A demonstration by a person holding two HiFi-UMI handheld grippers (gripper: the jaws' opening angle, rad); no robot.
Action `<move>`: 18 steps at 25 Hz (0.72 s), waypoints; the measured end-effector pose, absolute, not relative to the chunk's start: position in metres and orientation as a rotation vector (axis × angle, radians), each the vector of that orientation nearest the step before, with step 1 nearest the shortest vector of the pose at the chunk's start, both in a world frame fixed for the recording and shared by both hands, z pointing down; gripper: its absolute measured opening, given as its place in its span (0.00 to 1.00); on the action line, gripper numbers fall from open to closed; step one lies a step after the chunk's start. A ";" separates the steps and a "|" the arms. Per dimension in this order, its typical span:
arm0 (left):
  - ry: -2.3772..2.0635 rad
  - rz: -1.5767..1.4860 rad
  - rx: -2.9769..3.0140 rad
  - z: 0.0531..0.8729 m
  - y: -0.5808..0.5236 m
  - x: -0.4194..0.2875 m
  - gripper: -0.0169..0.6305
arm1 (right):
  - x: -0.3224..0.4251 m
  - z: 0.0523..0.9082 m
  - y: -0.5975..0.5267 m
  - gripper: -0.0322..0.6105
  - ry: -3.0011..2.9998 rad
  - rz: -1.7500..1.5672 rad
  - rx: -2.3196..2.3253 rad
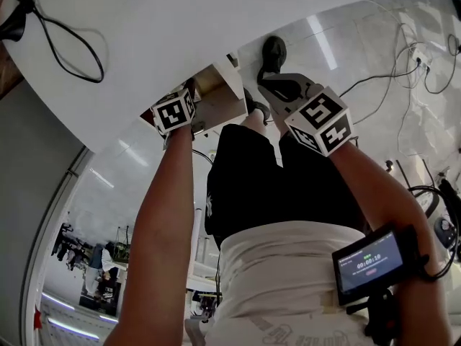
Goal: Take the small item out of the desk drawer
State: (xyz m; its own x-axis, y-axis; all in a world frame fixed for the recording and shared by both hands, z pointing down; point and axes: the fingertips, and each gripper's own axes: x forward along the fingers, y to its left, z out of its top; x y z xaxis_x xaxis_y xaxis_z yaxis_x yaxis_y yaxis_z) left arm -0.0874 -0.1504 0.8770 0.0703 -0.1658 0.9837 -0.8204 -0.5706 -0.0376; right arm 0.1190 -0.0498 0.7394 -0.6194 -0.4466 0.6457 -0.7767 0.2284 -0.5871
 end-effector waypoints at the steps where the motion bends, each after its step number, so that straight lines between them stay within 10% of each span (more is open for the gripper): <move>1: -0.986 1.552 1.794 0.879 -0.151 -0.090 0.62 | 0.119 0.739 -0.050 0.06 -2.168 1.351 1.139; 18: -1.061 1.547 1.691 0.895 -0.146 -0.093 0.62 | 0.128 0.745 -0.027 0.06 -2.140 1.399 1.205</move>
